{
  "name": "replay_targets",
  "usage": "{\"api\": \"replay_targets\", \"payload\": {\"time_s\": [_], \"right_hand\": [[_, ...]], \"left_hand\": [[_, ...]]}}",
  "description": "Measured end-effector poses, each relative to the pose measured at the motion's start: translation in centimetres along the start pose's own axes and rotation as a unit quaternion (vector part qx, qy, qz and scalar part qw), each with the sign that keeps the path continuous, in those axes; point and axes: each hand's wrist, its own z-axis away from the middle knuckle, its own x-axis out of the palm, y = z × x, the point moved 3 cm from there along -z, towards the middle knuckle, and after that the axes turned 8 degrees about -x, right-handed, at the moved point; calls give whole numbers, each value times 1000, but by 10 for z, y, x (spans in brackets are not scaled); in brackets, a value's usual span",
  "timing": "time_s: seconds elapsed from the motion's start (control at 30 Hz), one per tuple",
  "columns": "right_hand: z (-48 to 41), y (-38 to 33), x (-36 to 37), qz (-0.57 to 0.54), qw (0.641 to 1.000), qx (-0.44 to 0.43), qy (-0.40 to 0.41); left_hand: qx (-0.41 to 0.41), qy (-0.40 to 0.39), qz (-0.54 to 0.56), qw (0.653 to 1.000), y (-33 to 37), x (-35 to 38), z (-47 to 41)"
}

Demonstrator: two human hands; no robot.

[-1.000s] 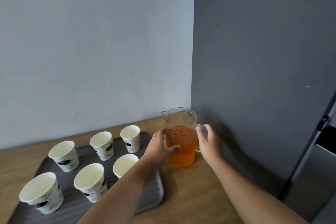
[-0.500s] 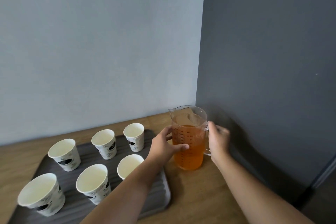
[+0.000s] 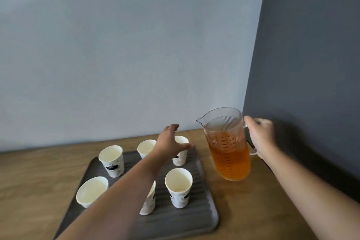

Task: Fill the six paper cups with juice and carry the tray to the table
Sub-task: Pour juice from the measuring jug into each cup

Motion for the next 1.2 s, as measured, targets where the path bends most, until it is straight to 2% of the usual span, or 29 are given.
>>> {"api": "replay_targets", "payload": {"time_s": [0.17,0.4,0.67,1.2], "right_hand": [[-10,12,18,46,998,-10,-41],[-30,27,40,89,992,-18,-91],[-51,37,58,142,981,-32,-126],[-61,34,81,179,969,-78,-149]], "left_hand": [[-39,-23,-82,996,-38,2,-19],[-19,-48,-195,979,-53,18,-49],[-23,-80,-214,973,-56,25,-70],[-18,-72,-192,979,-58,20,-63]]}}
